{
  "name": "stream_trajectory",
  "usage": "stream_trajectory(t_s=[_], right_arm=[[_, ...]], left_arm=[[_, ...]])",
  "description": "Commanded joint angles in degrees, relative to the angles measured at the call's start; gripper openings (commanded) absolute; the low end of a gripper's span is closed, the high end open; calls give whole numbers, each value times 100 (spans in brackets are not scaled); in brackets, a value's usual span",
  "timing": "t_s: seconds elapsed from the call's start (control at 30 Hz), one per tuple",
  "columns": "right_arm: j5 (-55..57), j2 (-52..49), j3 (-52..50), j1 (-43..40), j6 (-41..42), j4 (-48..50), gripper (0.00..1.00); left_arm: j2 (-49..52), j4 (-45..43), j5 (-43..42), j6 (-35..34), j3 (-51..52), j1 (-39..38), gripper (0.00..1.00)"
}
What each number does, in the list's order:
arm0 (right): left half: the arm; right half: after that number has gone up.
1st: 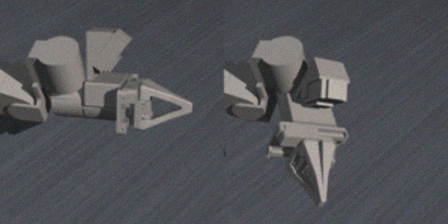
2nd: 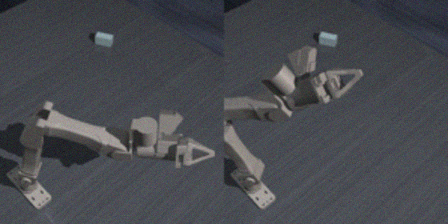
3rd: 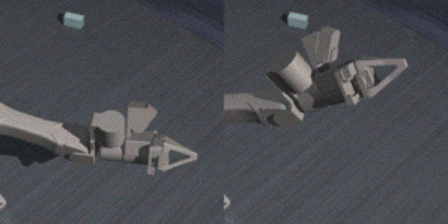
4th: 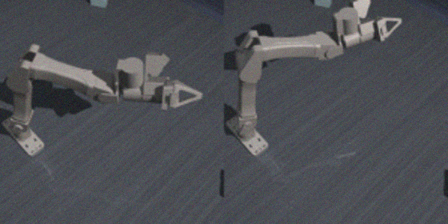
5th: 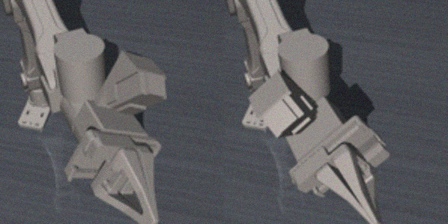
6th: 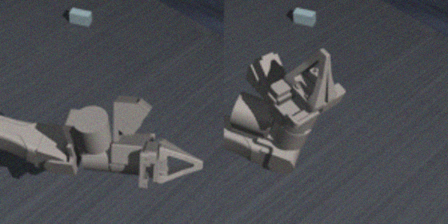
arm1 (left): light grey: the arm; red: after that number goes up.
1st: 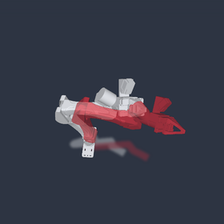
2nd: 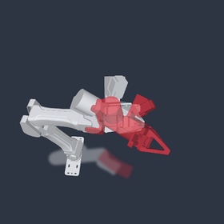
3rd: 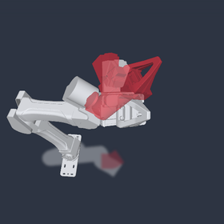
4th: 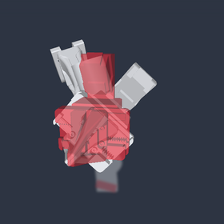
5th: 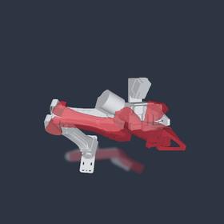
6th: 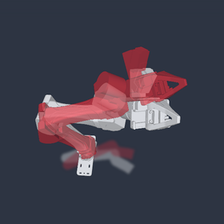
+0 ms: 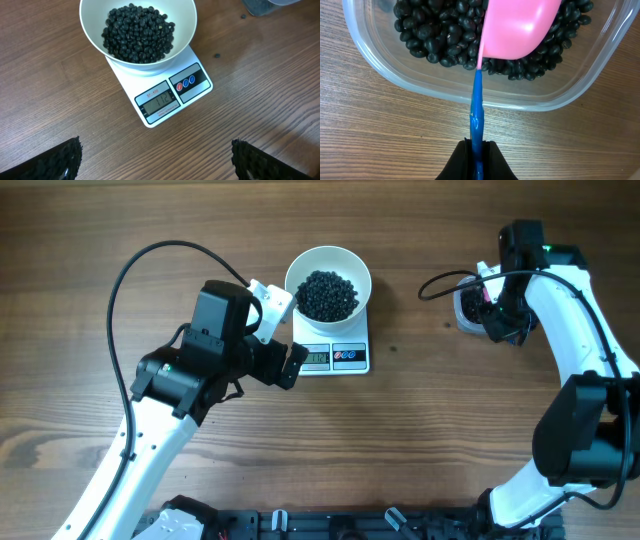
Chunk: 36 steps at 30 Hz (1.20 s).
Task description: Scoop item into bowl and weigh 150g on scale
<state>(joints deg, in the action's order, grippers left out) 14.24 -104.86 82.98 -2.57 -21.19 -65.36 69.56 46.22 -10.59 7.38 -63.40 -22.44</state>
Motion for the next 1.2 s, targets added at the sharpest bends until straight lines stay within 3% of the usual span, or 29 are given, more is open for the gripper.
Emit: stream_trajectory(t_s=[0.0, 0.6, 1.0, 1.17], right_arm=[[-90, -153, 81, 13, -216, -26, 4], [-1182, -138, 81, 13, -1182, -201, 4], [-1191, -107, 81, 9, -1384, -249, 4], [-1768, -17, 83, -94, -1786, -398, 4]], left_arm=[[22, -17, -94, -33, -101, -22, 100], [22, -17, -92, -33, -101, -22, 100], [22, -17, -92, -33, -101, -22, 100], [22, -17, -94, -33, -101, -22, 100]])
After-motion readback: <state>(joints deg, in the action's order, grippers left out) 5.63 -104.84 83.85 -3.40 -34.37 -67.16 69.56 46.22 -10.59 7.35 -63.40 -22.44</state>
